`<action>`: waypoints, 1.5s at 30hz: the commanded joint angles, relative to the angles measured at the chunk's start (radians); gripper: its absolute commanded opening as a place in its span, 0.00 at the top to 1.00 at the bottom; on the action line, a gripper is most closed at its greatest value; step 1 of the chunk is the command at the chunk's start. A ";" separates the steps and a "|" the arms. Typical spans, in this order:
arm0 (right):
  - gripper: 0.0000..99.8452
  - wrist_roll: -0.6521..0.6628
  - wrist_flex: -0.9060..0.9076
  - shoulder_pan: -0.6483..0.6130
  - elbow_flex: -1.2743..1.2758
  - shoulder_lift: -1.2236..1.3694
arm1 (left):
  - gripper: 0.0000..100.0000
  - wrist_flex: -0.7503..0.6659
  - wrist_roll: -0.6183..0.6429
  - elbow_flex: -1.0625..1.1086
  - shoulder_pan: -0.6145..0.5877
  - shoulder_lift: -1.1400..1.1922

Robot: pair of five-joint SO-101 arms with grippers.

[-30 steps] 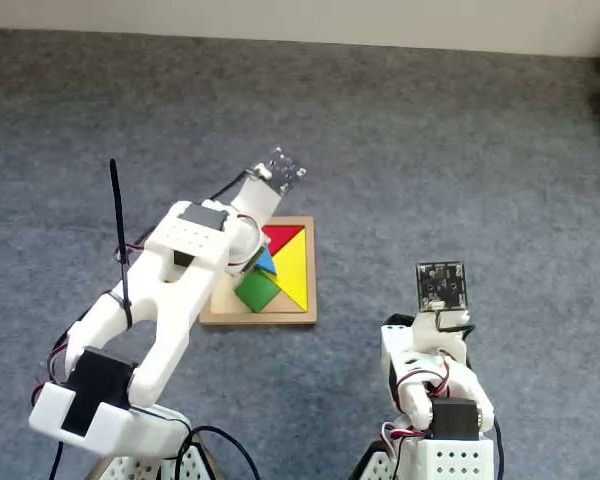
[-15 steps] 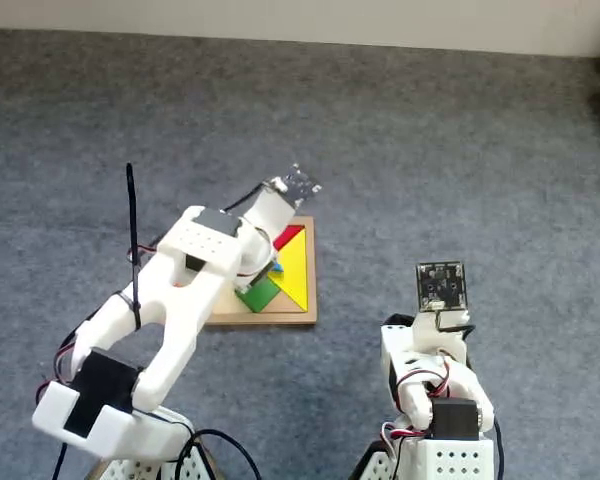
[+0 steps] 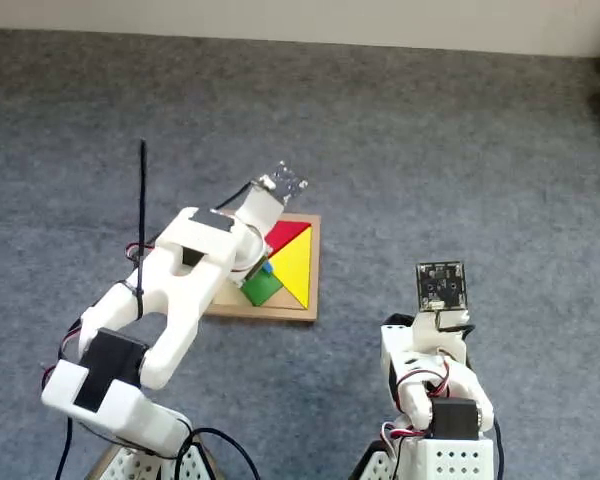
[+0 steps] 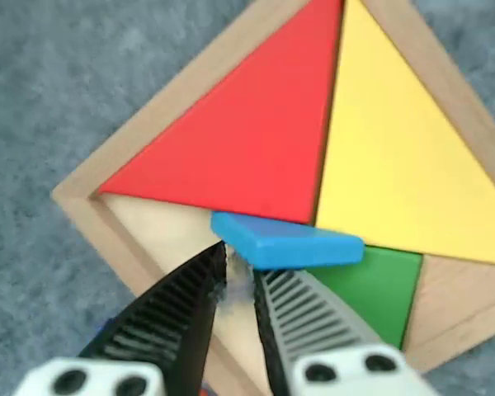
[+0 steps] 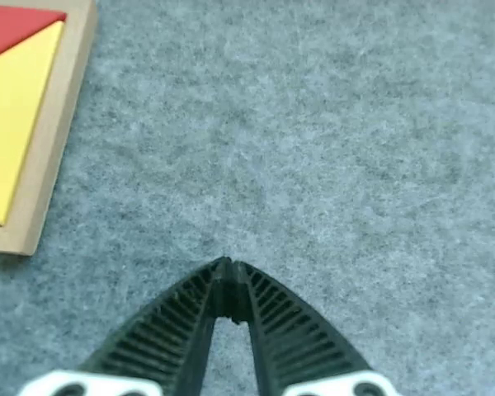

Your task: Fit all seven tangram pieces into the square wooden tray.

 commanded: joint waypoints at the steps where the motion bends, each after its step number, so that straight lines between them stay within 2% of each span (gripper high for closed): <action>1: 0.99 0.002 -0.001 0.012 0.148 -0.008 | 0.94 0.061 -0.003 -0.113 -0.005 -0.045; 12: 0.99 0.002 -0.001 0.012 0.148 -0.008 | 0.94 0.103 -0.002 -0.131 0.019 -0.151; 17: 0.99 0.002 -0.001 0.012 0.148 -0.008 | 0.94 0.097 0.003 -0.136 0.107 -0.145; 19: 0.99 0.002 -0.001 0.012 0.148 -0.008 | 0.94 0.094 0.043 -0.137 0.143 -0.143; 25: 0.99 0.002 -0.001 0.012 0.148 -0.008 | 0.94 -0.046 0.097 -0.128 0.166 -0.134; 29: 0.99 0.002 -0.001 0.012 0.148 -0.008 | 0.94 -0.068 0.097 -0.140 0.168 -0.048; 35: 0.99 0.002 -0.001 0.012 0.148 -0.008 | 0.94 -0.057 0.092 -0.176 0.157 0.097; 42: 0.99 0.002 -0.001 0.012 0.148 -0.008 | 0.94 0.052 0.084 -0.179 0.101 0.105; 45: 0.99 0.002 -0.001 0.012 0.148 -0.008 | 0.94 0.104 0.002 -0.179 0.094 0.105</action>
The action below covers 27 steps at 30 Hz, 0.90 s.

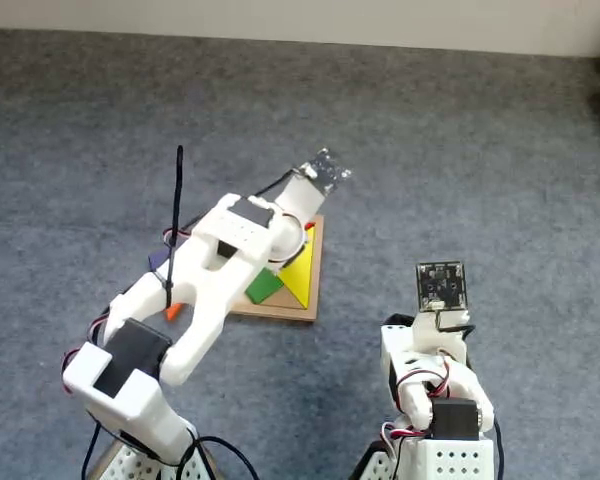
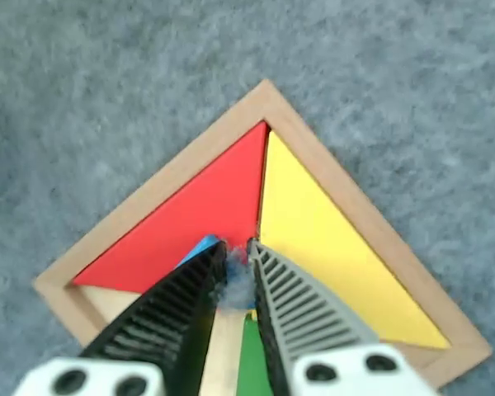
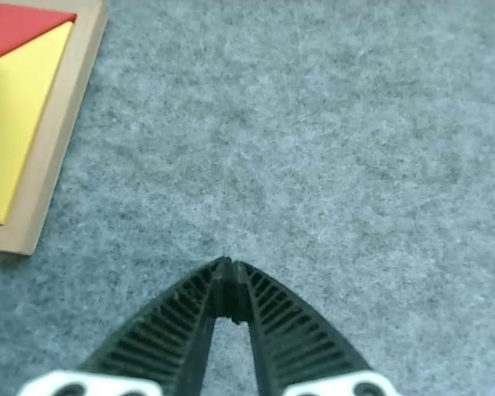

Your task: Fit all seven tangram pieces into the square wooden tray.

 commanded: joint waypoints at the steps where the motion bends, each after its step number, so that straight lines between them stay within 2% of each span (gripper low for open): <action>1: 0.99 0.002 -0.001 0.012 0.148 -0.008 | 0.94 0.089 -0.094 -0.013 -0.027 0.002; 5: 0.99 0.002 -0.001 0.012 0.148 -0.008 | 0.94 0.130 -0.121 -0.013 -0.027 0.002; 18: 0.99 0.002 -0.001 0.012 0.148 -0.008 | 0.94 0.218 -0.390 -0.013 -0.028 0.002; 22: 0.99 0.002 -0.001 0.012 0.148 -0.008 | 0.94 0.281 -0.468 -0.035 -0.028 0.002; 27: 0.99 0.002 -0.001 0.013 0.148 -0.008 | 0.94 0.404 -0.482 -0.157 -0.062 0.002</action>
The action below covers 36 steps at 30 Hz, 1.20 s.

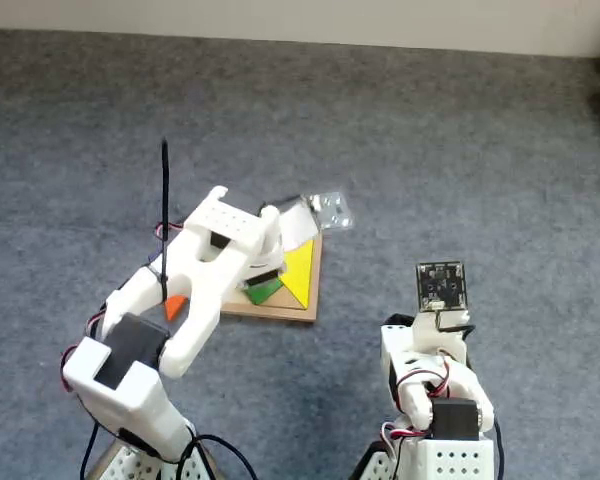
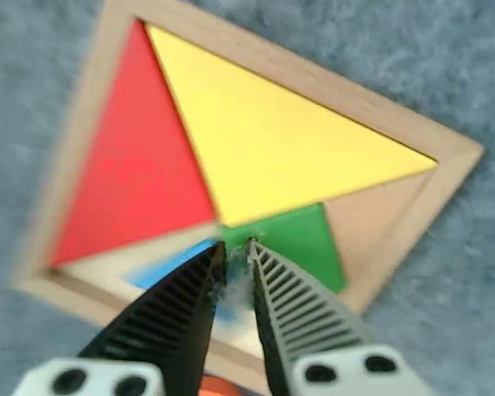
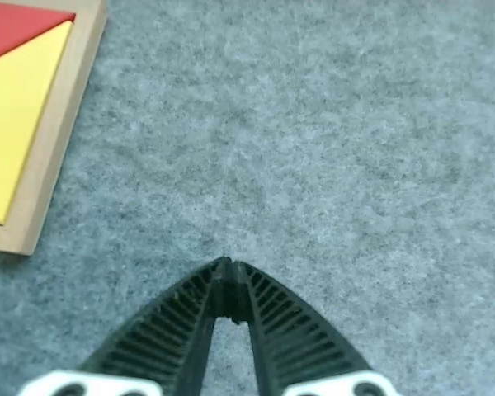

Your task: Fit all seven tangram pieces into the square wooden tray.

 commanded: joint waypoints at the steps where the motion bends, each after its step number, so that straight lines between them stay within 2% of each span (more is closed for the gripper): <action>1: 0.99 0.002 -0.001 0.013 0.148 -0.008 | 0.94 0.107 -0.014 -0.127 -0.044 -0.008; 10: 0.99 0.002 -0.001 0.013 0.148 -0.008 | 0.94 0.244 -0.009 -0.275 -0.053 -0.008; 20: 0.99 0.002 -0.001 0.013 0.148 -0.008 | 0.94 0.198 0.044 -0.274 -0.214 0.004; 23: 0.99 0.002 -0.001 0.013 0.148 -0.008 | 0.94 0.138 0.044 -0.199 -0.220 0.004; 30: 0.99 0.002 -0.001 0.013 0.148 -0.008 | 0.93 -0.098 0.048 0.013 -0.196 0.004; 36: 0.99 0.002 -0.001 0.013 0.148 -0.008 | 0.94 -0.120 0.055 0.058 -0.096 0.004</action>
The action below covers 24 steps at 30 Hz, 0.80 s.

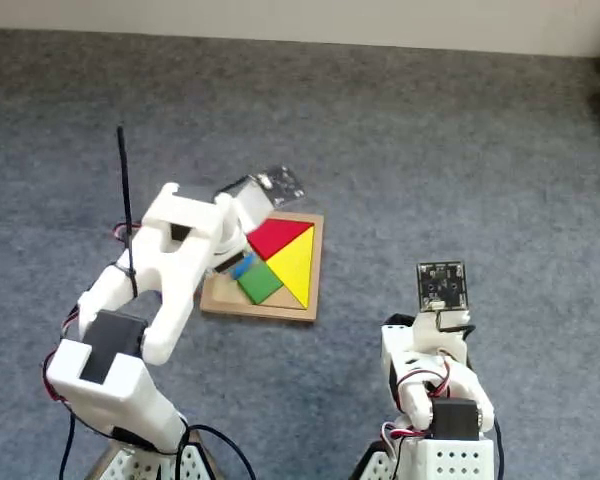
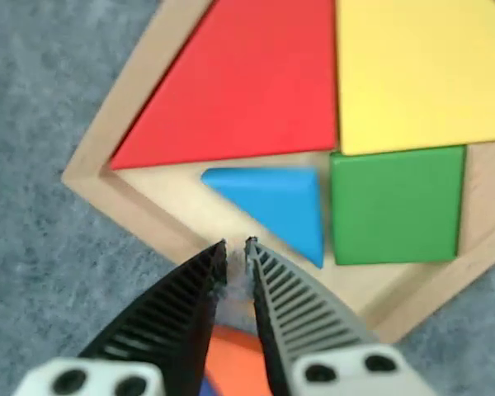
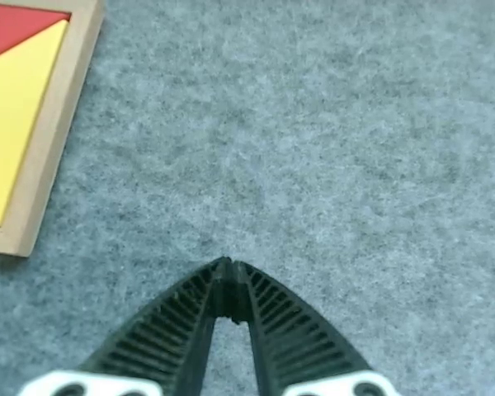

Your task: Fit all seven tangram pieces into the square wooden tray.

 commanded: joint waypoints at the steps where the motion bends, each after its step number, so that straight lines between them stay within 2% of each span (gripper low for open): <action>1: 0.99 0.002 -0.001 0.010 0.148 -0.008 | 0.94 -0.017 0.038 0.010 0.096 -0.008; 4: 0.99 0.002 -0.001 0.010 0.148 -0.008 | 0.93 -0.017 0.094 0.002 0.136 -0.018; 9: 0.99 0.002 -0.001 0.010 0.148 -0.008 | 0.94 -0.011 0.101 0.001 0.177 -0.021; 13: 0.99 0.002 -0.001 0.010 0.148 -0.008 | 0.94 -0.009 0.101 0.001 0.159 -0.022; 17: 0.99 0.002 -0.001 0.010 0.148 -0.008 | 0.94 0.054 0.101 -0.022 0.124 -0.047; 24: 0.99 0.002 -0.001 0.010 0.148 -0.008 | 0.94 0.146 0.103 -0.005 0.062 -0.208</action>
